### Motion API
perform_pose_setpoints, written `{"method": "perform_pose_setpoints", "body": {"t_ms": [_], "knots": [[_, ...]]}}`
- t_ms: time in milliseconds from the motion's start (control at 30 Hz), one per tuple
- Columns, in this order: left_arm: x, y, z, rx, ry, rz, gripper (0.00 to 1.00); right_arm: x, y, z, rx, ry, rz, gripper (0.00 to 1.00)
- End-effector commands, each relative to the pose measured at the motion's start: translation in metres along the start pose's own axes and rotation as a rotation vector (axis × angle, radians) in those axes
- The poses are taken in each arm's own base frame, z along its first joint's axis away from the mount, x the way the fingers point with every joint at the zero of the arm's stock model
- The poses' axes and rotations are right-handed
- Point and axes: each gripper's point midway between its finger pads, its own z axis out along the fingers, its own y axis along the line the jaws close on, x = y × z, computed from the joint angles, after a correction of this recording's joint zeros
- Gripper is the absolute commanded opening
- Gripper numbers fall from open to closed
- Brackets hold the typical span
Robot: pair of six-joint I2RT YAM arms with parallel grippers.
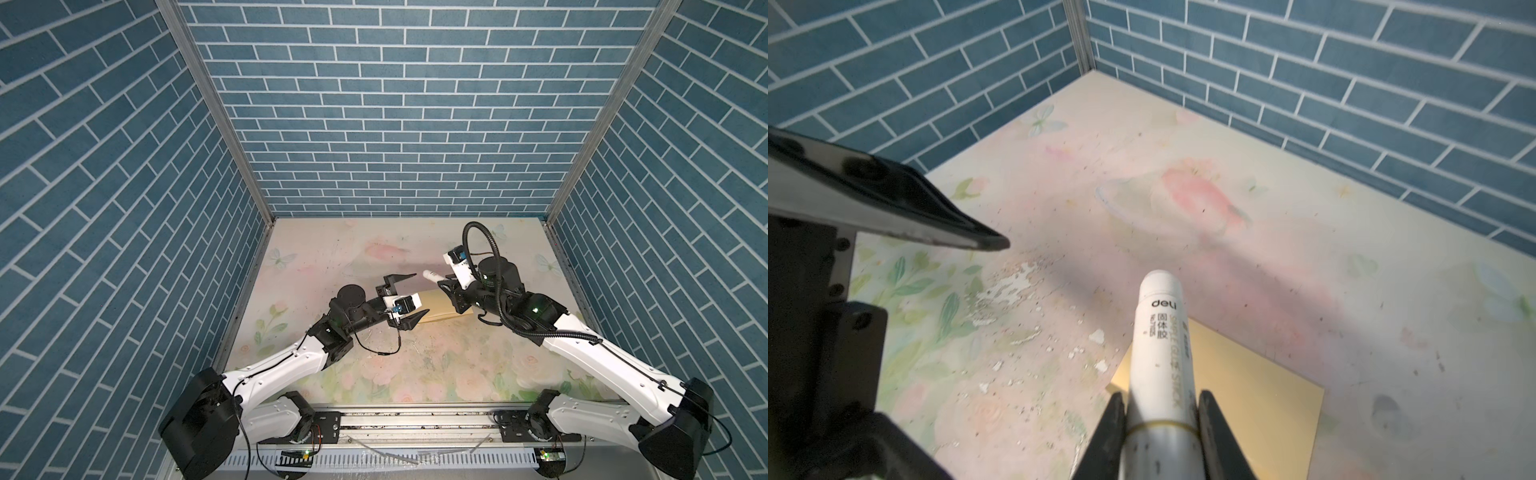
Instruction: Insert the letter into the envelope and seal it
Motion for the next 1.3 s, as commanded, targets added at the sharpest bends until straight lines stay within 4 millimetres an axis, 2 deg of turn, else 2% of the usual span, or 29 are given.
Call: {"method": "perform_pose_setpoints", "body": {"t_ms": [0,300,733,867,1100,1200,1267], "knots": [[-0.002,-0.001,0.005,0.019,0.010,0.111,0.92,-0.004,0.015,-0.007,-0.085,0.050,0.076,0.00],[0.014,-0.010,0.014,0.076,0.080,0.162,0.86,-0.003,0.032,-0.005,-0.180,0.096,0.107,0.00],[0.033,-0.019,0.022,0.130,0.143,0.182,0.59,-0.002,0.048,-0.009,-0.268,0.114,0.111,0.00],[0.039,-0.023,0.023,0.146,0.162,0.183,0.42,0.000,0.047,-0.009,-0.263,0.119,0.108,0.00],[0.037,-0.022,0.024,0.142,0.149,0.175,0.17,0.000,0.046,-0.008,-0.260,0.111,0.105,0.00],[0.036,-0.023,0.025,0.139,0.138,0.144,0.02,-0.003,0.047,-0.009,-0.262,0.088,0.100,0.00],[0.033,-0.023,0.025,0.134,0.124,0.111,0.00,-0.006,0.046,-0.012,-0.254,0.055,0.085,0.08]]}}
